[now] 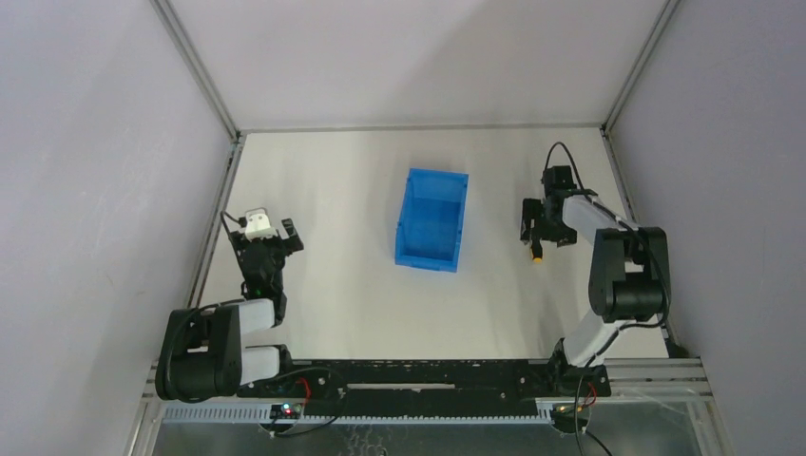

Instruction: Put the screwdriver in the bin

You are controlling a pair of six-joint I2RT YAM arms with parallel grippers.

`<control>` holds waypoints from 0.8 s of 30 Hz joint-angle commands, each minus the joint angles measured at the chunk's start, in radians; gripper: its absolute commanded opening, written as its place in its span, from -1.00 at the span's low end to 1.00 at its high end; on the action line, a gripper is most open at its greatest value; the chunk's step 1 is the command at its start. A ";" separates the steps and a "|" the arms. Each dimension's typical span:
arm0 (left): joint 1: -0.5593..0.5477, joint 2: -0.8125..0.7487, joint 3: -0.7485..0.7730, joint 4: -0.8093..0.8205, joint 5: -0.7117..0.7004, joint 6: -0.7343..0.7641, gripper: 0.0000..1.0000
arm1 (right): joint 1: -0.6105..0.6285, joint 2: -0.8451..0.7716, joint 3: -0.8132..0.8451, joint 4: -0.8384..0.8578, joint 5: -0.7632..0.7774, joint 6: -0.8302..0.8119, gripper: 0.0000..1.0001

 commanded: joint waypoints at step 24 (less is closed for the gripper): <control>-0.004 -0.007 0.034 0.068 -0.007 0.018 1.00 | -0.031 -0.280 0.256 -0.233 -0.193 0.095 -0.89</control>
